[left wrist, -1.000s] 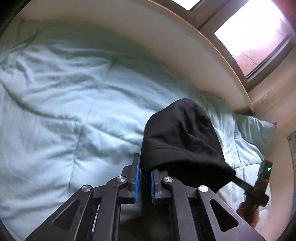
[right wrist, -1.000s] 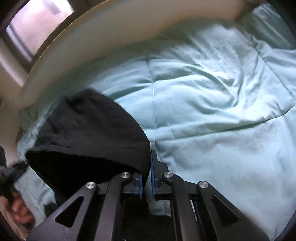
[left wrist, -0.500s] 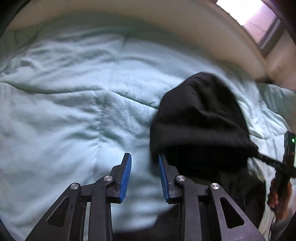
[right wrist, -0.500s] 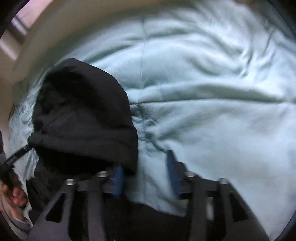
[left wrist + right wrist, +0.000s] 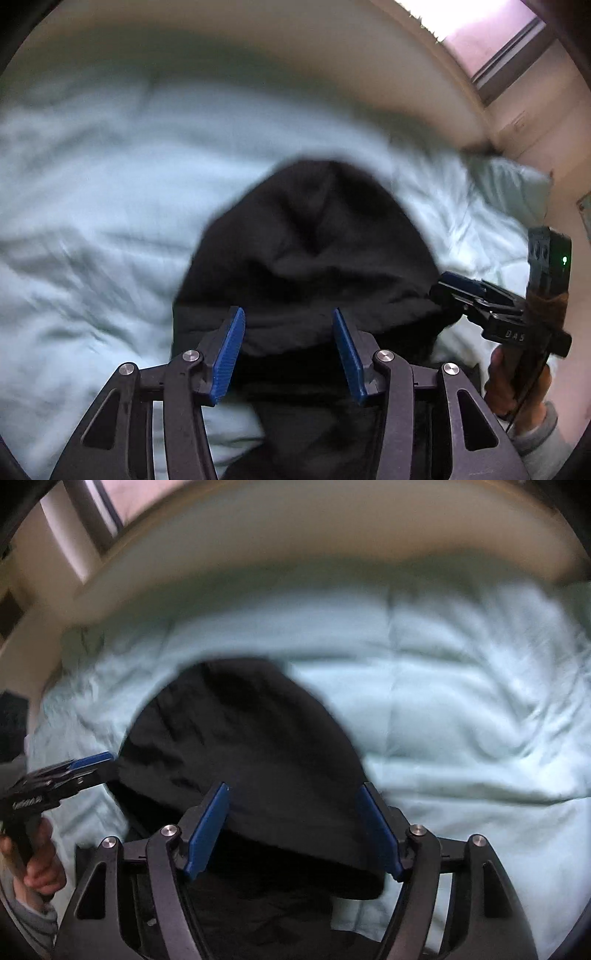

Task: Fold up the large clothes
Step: 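Grasp the black hood with both tools and fold it down onto the jacket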

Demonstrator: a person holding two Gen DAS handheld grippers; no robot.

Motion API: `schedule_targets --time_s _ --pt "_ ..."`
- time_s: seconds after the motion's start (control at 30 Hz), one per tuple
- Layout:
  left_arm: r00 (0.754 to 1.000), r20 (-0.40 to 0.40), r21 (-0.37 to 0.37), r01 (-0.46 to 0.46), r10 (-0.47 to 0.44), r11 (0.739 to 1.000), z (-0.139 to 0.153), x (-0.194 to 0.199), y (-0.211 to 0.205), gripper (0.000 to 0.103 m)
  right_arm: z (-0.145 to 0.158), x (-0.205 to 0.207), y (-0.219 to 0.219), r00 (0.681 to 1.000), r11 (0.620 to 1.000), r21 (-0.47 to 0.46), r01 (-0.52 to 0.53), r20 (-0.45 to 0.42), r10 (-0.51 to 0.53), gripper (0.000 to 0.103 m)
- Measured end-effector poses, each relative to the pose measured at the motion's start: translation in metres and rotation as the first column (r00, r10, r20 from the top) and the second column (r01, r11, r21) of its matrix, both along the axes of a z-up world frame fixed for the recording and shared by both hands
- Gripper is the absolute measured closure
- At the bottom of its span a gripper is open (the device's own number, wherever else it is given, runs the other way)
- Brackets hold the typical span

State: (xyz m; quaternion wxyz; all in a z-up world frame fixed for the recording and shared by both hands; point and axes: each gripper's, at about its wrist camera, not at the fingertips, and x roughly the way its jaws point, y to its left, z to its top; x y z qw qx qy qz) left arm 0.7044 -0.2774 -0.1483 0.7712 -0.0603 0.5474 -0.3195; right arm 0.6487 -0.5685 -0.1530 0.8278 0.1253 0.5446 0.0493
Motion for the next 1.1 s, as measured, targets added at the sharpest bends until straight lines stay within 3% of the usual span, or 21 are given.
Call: schedule_targets --time_s 0.07,0.1,0.27,0.37,0.5,0.57,0.63,0.7,0.83,1.0,1.07,1.1 --pt "0.999 -0.043 0.003 0.009 -0.009 1.000 -0.034 -0.002 0.006 0.056 -0.036 0.001 0.005 0.995 0.999 0.009 -0.044 -0.091 0.045 0.029" --pt "0.998 -0.061 -0.010 0.000 0.000 1.000 -0.045 -0.002 0.010 0.056 -0.047 -0.003 0.008 0.995 0.998 -0.005 -0.064 -0.082 0.063 0.029" --pt "0.998 -0.055 0.013 -0.025 0.025 1.000 -0.045 0.002 0.008 0.062 -0.049 -0.002 0.009 0.996 0.999 -0.017 -0.049 -0.074 0.047 0.029" --pt "1.000 0.003 0.043 -0.019 0.019 0.999 -0.018 -0.006 0.007 0.063 -0.036 -0.005 0.008 0.996 0.998 -0.035 -0.059 -0.064 0.057 0.029" --pt "0.991 0.134 0.021 0.012 -0.015 1.000 0.032 -0.019 0.018 0.062 0.007 -0.019 -0.006 0.997 0.998 -0.027 -0.065 0.040 0.066 0.027" --pt "0.984 0.176 0.000 0.009 -0.009 1.000 0.054 -0.014 0.026 0.048 0.023 -0.017 -0.019 0.996 0.998 -0.025 -0.053 0.070 0.055 0.011" --pt "0.982 0.191 -0.024 -0.002 0.007 1.000 0.066 0.000 0.033 0.036 0.033 -0.010 -0.034 0.994 0.999 -0.015 -0.048 0.099 0.049 0.006" --pt "0.986 0.168 -0.042 0.000 0.008 0.999 0.066 0.026 0.043 0.032 0.030 0.005 -0.049 0.996 0.999 -0.003 -0.042 0.080 0.042 0.006" --pt "1.000 -0.010 -0.141 0.027 -0.029 0.990 0.034 0.071 0.036 0.032 0.011 0.031 -0.061 0.998 0.995 0.083 -0.058 0.005 0.057 0.008" --pt "0.994 -0.104 -0.199 -0.002 -0.019 0.980 -0.010 0.095 0.028 0.036 -0.019 0.059 -0.048 0.992 0.983 0.143 -0.111 -0.036 0.117 0.025" --pt "0.991 -0.124 -0.259 0.014 -0.047 0.966 -0.017 0.098 0.022 0.037 -0.028 0.069 -0.041 0.989 0.981 0.141 -0.131 -0.056 0.140 0.039" --pt "0.990 -0.125 -0.277 0.027 -0.064 0.960 -0.017 0.099 0.018 0.037 -0.033 0.075 -0.038 0.988 0.980 0.150 -0.132 -0.064 0.143 0.039"
